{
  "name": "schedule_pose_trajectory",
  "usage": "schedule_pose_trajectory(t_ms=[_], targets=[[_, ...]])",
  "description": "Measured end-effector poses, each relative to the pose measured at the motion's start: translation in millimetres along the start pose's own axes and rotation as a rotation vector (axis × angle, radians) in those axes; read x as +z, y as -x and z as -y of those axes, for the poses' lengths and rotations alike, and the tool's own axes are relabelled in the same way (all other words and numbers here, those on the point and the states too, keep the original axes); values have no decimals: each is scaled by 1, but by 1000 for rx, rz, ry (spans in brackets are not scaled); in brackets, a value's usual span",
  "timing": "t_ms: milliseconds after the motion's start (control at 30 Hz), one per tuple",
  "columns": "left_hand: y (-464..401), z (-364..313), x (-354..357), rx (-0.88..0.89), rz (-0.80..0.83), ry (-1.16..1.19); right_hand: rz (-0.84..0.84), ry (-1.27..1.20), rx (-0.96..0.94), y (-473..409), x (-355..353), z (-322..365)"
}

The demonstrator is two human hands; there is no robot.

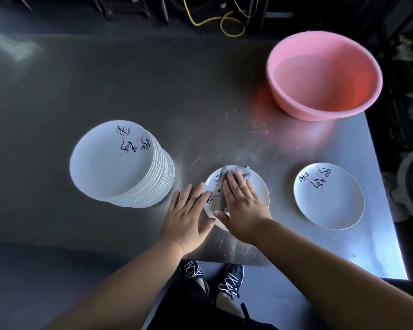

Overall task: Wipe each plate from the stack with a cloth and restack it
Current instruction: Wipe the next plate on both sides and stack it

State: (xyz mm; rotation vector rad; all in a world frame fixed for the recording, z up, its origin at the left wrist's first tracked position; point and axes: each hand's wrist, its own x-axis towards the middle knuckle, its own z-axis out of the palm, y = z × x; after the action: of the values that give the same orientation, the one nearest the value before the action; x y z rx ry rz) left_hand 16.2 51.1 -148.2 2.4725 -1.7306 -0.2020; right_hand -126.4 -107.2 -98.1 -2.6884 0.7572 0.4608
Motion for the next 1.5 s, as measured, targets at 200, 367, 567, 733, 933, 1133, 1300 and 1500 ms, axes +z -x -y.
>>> schedule_pose_trajectory(t_ms=[200,367,567,733,933,1133,1300,1500], targets=[[-1,1,1,-7,1,27,31,84,-262,43,20,0],[-1,0,-1,-8,23,16,61,19,-223,28,3,-18],[-1,1,-1,-12,26,27,50,22,-179,37,-1,-10],[-1,0,-1,-7,17,30,22,133,-281,55,20,-28],[0,0,-3,-17,35,28,80,94,-35,26,-3,-31],[-1,0,-4,-10,29,40,95,152,-205,72,21,-19],[0,-1,-4,-14,28,35,96,100,1,40,-6,-35],[0,0,-5,-2,24,60,72,107,-127,87,14,-30]])
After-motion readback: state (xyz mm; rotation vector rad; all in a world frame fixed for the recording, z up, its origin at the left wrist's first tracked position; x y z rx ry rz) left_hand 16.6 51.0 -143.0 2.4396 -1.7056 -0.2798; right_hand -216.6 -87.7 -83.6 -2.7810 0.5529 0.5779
